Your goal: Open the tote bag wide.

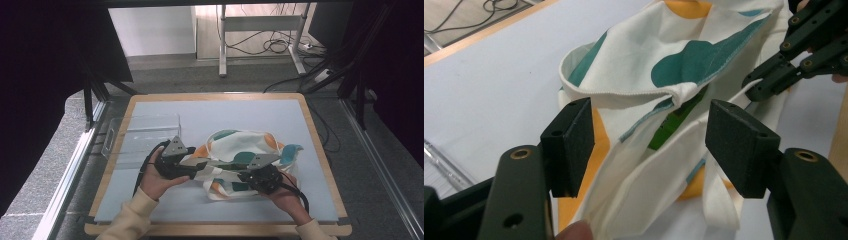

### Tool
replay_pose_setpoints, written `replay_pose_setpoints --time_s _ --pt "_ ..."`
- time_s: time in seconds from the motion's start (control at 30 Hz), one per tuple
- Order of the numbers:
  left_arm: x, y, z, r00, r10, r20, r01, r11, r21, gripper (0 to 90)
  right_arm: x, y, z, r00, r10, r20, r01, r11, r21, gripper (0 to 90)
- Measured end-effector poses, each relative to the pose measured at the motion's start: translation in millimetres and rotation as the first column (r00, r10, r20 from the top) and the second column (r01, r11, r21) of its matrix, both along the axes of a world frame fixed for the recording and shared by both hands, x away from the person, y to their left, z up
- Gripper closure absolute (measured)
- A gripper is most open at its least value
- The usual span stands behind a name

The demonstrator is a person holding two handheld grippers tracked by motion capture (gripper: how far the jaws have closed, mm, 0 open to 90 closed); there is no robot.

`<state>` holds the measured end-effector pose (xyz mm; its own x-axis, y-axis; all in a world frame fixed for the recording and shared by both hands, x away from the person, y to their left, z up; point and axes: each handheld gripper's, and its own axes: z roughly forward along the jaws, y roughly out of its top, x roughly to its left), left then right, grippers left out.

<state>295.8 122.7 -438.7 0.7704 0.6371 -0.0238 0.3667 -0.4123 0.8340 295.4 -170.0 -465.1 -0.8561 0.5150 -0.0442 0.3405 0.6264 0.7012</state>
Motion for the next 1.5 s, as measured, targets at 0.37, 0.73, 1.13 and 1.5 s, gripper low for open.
replay_pose_setpoints --time_s 0.37,0.73,1.13,1.5 --pt "14.4 -23.8 8.3 0.9983 -0.054 0.020 0.054 0.9985 -0.001 36.5 -1.1 -1.0 -0.6 1.0000 0.002 -0.006 -0.002 1.000 0.007 86.9" --pt "41.2 -47.0 0.6 0.9844 -0.172 -0.038 0.172 0.9850 -0.018 37.1 -0.5 -1.4 -0.4 0.9998 -0.005 -0.018 0.005 1.000 0.016 86.7" --pt "43.6 -71.3 -12.2 0.9752 -0.212 -0.064 0.218 0.9711 0.098 35.2 -0.6 -1.9 0.6 0.9998 -0.008 -0.019 0.008 1.000 0.021 86.6" --pt "44.8 -84.9 -11.0 0.9754 -0.213 -0.056 0.220 0.9581 0.184 71.3 -1.3 -0.7 1.8 0.9998 -0.011 -0.016 0.011 1.000 0.023 86.5"
